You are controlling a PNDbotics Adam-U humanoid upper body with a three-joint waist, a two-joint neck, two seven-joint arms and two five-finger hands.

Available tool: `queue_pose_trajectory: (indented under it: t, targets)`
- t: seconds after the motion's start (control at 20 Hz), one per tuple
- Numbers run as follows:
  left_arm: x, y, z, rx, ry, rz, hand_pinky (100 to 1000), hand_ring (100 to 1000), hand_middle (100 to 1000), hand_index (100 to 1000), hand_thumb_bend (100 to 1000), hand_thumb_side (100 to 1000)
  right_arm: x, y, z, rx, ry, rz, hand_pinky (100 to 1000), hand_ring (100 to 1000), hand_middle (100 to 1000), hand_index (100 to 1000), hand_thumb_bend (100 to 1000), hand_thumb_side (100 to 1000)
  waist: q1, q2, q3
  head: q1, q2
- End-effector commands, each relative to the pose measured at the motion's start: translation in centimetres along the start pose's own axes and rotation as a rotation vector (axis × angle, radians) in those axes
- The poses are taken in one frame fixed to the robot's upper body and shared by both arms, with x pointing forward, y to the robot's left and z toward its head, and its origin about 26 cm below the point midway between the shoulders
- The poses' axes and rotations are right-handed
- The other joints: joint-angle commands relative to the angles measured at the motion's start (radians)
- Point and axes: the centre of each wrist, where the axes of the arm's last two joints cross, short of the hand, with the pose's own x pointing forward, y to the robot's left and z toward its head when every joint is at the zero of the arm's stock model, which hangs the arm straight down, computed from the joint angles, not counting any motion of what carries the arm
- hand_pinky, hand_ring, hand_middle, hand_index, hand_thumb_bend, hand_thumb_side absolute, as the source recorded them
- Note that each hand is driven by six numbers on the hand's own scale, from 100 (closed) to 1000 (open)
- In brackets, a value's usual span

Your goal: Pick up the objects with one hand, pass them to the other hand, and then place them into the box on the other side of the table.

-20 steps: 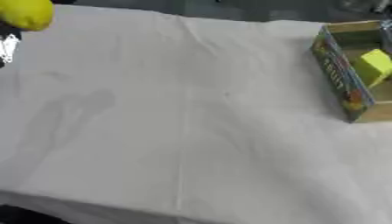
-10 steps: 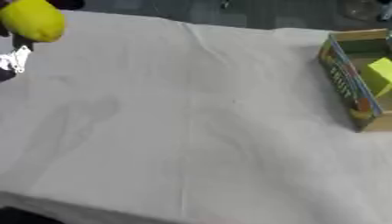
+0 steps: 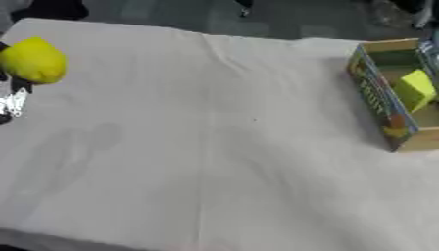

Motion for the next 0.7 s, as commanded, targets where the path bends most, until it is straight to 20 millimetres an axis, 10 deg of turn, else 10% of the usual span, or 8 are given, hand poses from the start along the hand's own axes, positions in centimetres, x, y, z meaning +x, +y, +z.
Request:
queue_pose_trajectory:
  t: [0.05,0.7]
  targets:
    - [0.1,0.8,0.0,0.024,-0.011,-0.014,289,453,473,566,100,100,0.9,-1.0,0.0,-0.017,-0.045,0.024,771,770,766,798,100,393,0.001,-0.016,0.000,-0.005,-0.012]
    - [1.0,0.6,-0.4,0.042,-0.056,-0.007,295,455,473,565,100,100,2.2,-0.1,0.8,0.098,-0.102,0.033,778,772,767,803,100,394,0.002,-0.018,0.006,-0.006,-0.003]
